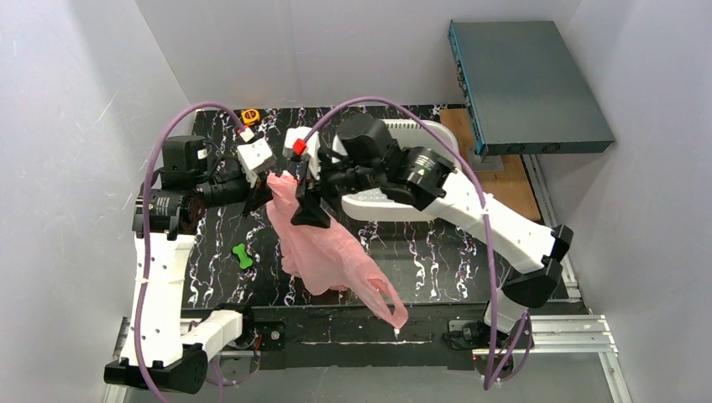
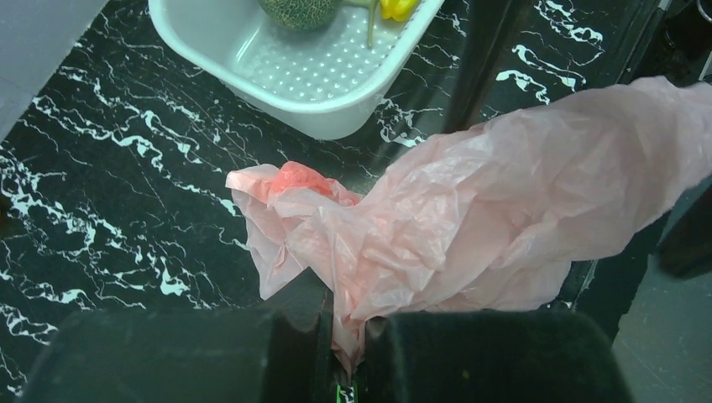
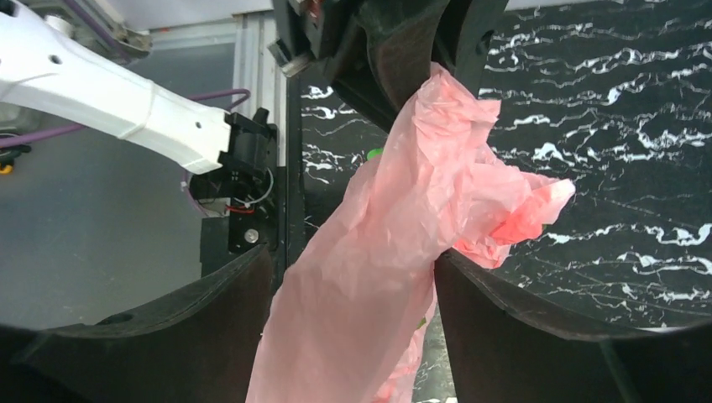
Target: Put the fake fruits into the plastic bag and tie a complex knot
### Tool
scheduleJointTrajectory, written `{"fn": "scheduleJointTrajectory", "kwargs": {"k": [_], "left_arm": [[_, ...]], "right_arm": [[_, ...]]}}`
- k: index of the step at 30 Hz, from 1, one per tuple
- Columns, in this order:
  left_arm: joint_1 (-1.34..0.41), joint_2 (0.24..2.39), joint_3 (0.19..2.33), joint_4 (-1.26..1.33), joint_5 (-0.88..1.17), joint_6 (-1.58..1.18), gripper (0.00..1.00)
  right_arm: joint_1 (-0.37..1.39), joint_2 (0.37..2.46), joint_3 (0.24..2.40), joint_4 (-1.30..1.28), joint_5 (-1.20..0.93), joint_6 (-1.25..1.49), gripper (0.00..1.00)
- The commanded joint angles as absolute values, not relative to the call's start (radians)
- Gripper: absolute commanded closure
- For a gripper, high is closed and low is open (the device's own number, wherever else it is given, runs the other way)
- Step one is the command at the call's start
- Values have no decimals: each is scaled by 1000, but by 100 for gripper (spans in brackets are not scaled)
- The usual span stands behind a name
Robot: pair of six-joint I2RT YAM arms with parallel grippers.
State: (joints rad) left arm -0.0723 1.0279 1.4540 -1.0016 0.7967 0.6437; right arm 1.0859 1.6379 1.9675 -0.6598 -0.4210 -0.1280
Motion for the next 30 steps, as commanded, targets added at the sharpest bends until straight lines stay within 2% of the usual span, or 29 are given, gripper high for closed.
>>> {"fn": "scheduleJointTrajectory", "kwargs": {"k": [1,2,3,4,5,6,9,10,11,15,18,21,23,27,30], "left_arm": [[-88,1031,1519,-1065,769,596,100],[-88,1034,1532,-1082,772,581,100],[-87,1042,1553,-1107,780,568,99],[-87,1051,1580,-1150,788,566,94],[-86,1066,1614,-1206,796,573,85],[-85,1088,1653,-1272,810,593,73],[-53,1156,1732,-1508,893,728,28],[-20,1172,1740,-1536,922,731,7],[28,1187,1745,-1557,965,737,2],[121,1246,1768,-1543,1082,658,2],[123,1285,1756,-1497,1198,559,2],[106,1294,1722,-1537,1323,658,2],[78,1267,1682,-1501,1311,707,2],[-26,1217,1613,-1279,1258,529,2],[-110,1211,1604,-1297,1235,510,2]], "right_arm": [[1115,1652,1997,-594,-280,-90,24],[1115,1654,1976,-597,-251,-95,27],[1115,1649,1954,-600,-227,-109,37],[1113,1636,1927,-605,-211,-124,57],[1106,1614,1900,-610,-216,-142,84],[1096,1582,1860,-614,-242,-157,99],[1046,1425,1660,-534,-357,-214,99],[1027,1362,1578,-493,-415,-258,99],[1018,1297,1496,-438,-460,-319,99],[1015,1052,1199,-321,-541,-594,99],[1017,946,1092,-258,-587,-697,99],[1021,896,1048,-195,-608,-741,99],[1020,871,1026,-171,-639,-809,99],[1023,837,971,-137,-646,-927,99],[1023,837,975,-145,-620,-925,99]]}}
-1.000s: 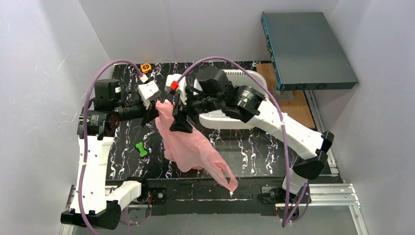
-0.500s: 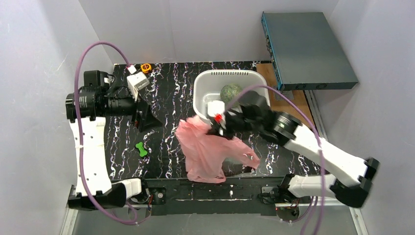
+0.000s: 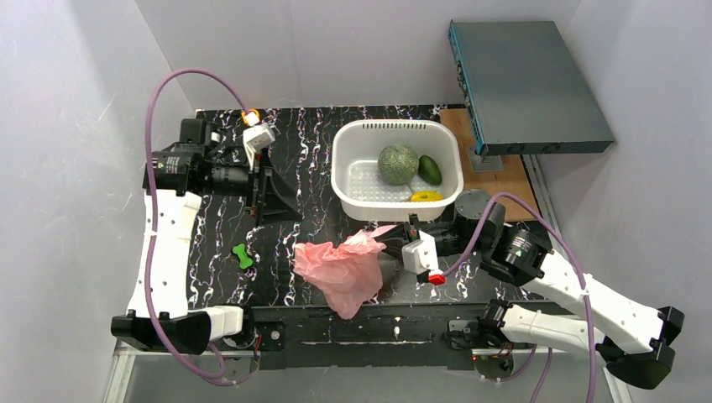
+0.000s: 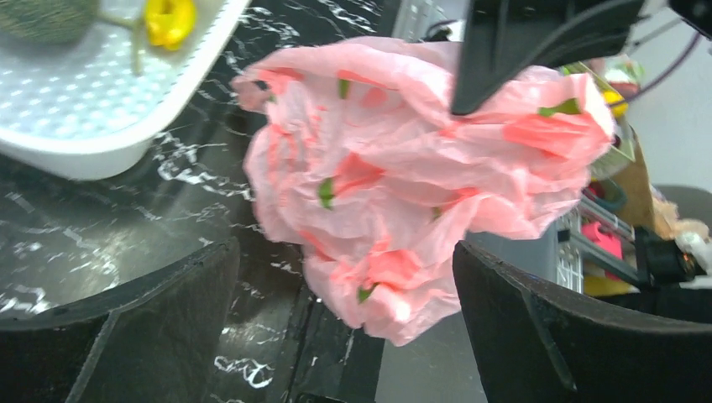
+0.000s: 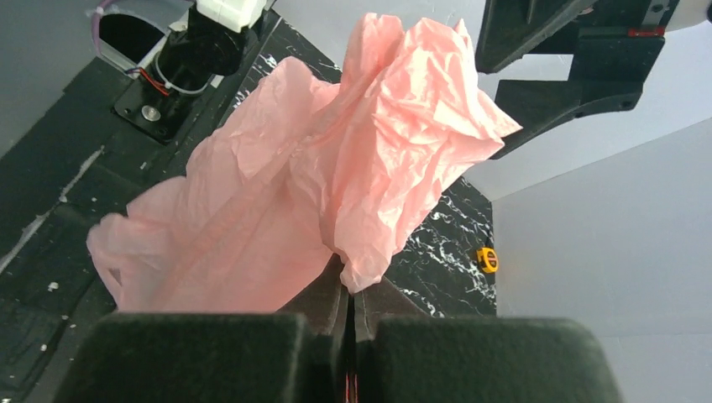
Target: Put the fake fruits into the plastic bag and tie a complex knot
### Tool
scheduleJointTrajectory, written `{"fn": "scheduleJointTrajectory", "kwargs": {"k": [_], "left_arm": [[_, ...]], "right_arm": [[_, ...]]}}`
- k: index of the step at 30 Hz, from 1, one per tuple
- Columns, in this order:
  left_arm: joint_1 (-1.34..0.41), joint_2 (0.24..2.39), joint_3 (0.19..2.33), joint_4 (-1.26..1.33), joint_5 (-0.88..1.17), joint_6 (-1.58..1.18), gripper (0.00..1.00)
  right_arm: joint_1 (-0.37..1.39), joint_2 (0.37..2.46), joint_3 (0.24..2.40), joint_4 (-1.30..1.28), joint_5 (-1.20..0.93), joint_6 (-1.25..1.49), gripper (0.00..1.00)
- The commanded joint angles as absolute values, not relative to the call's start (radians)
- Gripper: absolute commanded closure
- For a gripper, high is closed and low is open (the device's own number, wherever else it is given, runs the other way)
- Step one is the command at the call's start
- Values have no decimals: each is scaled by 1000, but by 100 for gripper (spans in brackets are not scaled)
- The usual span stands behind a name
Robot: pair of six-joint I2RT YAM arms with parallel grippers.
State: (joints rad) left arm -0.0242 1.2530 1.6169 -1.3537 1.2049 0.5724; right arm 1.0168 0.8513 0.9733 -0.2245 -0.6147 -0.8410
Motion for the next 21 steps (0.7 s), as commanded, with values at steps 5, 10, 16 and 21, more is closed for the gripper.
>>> {"fn": "scheduleJointTrajectory", "kwargs": {"k": [5,10,16,21], "left_arm": [[-122,1152,1529,-1354,1227,560,2],[-154,1106,1446,-1285,1166,541,2],[-251,1100,1379,-1246,1086,522,2],[-281,1086,1333,-1238,1072,503,37]], "right_arm": [[1023,822,973,-149,-589,-881,99],[1023,804,957,-136,-586,-864,99],[1023,806,958,-128,-561,-846,99],[1023,800,963,-143,-511,-826,99]]}}
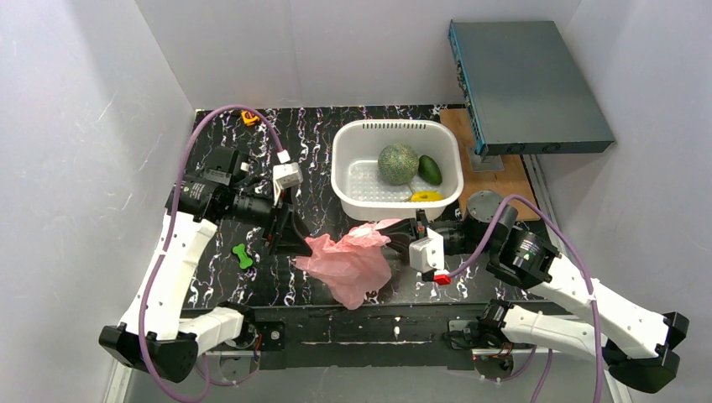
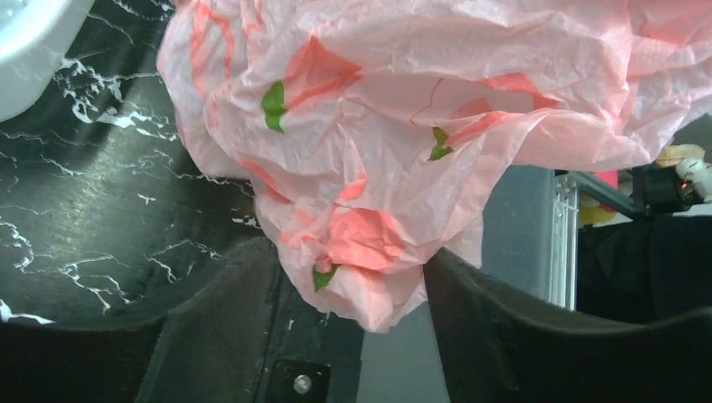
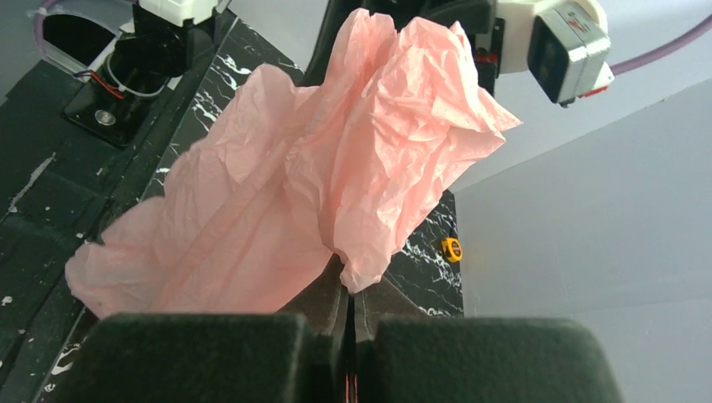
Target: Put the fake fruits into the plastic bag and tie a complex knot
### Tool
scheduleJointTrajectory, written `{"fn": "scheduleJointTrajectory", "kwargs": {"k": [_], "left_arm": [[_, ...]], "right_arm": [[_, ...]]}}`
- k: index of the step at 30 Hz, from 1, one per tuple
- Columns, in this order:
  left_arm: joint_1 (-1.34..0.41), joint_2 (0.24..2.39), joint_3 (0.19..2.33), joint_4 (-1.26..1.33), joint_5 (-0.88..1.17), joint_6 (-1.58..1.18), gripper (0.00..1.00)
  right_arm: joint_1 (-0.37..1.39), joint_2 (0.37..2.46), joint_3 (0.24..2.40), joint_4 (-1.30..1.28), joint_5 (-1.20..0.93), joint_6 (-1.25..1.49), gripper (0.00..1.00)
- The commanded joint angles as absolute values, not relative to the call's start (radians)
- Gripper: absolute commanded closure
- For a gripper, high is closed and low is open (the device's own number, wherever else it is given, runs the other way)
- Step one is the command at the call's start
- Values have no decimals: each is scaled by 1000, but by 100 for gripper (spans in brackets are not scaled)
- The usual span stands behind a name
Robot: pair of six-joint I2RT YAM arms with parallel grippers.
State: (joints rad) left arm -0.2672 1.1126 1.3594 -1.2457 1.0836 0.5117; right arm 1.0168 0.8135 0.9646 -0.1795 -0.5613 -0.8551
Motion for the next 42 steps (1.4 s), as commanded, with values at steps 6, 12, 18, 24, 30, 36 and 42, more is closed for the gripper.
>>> {"fn": "scheduleJointTrajectory", "kwargs": {"k": [6,12,18,24,30,36,42], "left_arm": [[-238,1047,1311,-1258,982,506,100],[99,1050,1324,-1345,940,654,100],[216,1129,1367,-1510,967,921,100],[163,1158,1460,-1433,1096,769,100],[133,1136,1468,-1386,1108,688,100],[132,1119,1470,-1402,1091,741,100],[132,1099,1506,-1415,1066,811,100]], "right_arm": [[1005,717,955,-284,-405,-797,99],[960,543,944,-530,-283,-751,99],[953,511,992,-612,-218,-580,99],[953,644,1074,-573,-334,-468,99],[953,753,1174,-569,-329,-399,37],[953,817,1201,-543,-249,-425,33],[850,805,1226,-608,-243,-366,25]]}}
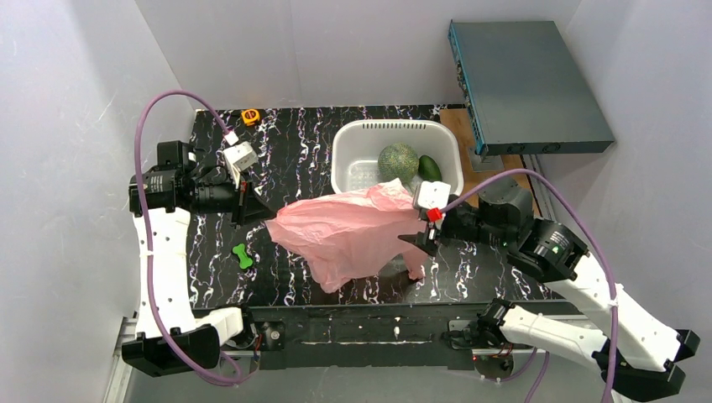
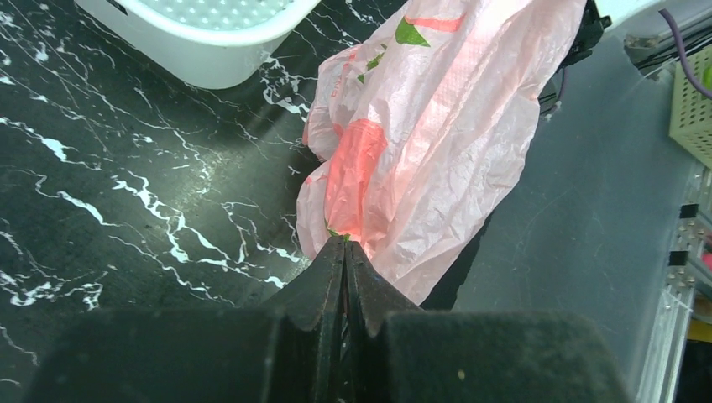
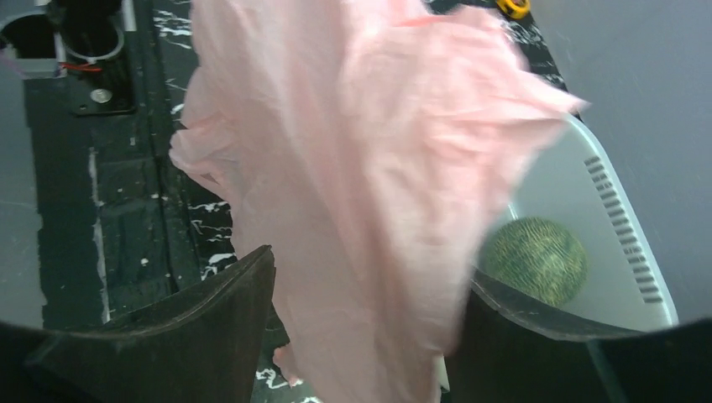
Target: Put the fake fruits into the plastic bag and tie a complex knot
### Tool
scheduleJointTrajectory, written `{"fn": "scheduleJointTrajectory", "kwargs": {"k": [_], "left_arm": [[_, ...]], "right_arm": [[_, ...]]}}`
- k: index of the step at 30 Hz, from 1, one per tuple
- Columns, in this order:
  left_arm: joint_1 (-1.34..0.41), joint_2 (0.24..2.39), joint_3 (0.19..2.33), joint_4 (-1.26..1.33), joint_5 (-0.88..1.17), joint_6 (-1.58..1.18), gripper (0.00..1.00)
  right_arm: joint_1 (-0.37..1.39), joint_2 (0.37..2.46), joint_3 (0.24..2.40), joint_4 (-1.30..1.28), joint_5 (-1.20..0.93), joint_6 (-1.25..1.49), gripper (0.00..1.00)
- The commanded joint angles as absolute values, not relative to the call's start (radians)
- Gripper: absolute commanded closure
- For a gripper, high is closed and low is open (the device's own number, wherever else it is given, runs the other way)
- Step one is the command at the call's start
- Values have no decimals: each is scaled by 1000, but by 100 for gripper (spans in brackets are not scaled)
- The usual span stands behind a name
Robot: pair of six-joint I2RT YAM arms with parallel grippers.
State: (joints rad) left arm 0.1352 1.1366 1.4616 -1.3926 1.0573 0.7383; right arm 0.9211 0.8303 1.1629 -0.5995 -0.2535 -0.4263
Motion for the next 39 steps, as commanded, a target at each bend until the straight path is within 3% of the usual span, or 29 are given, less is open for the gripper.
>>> {"fn": "scheduleJointTrajectory", "kwargs": {"k": [1,14,20,23,25,28,35,39], "left_arm": [[132,1091,1502,-1402,1052,822,100],[91,1114,1531,-1366,1025,830,100],[52,1108,1518,-1323,1003,778,100],[51,1109,1515,-1295,995,741,100],[52,1113,1510,-1285,986,723,100],[54,1119,1499,-1280,971,719,100],[265,1167,1500,-1320,967,757,100],[280,1243,1652,-1335,1140,617,100]], "right_arm": [[823,803,1241,-632,-269,-351,25],[744,1025,1551,-833,-639,-210,20],[748,1135,1624,-797,-696,-202,19],[750,1199,1677,-865,-728,-251,30],[750,1209,1678,-919,-733,-309,49],[743,1178,1652,-942,-683,-367,99],[472,1143,1713,-982,-647,-357,99],[444,1123,1682,-874,-704,-224,99]]}}
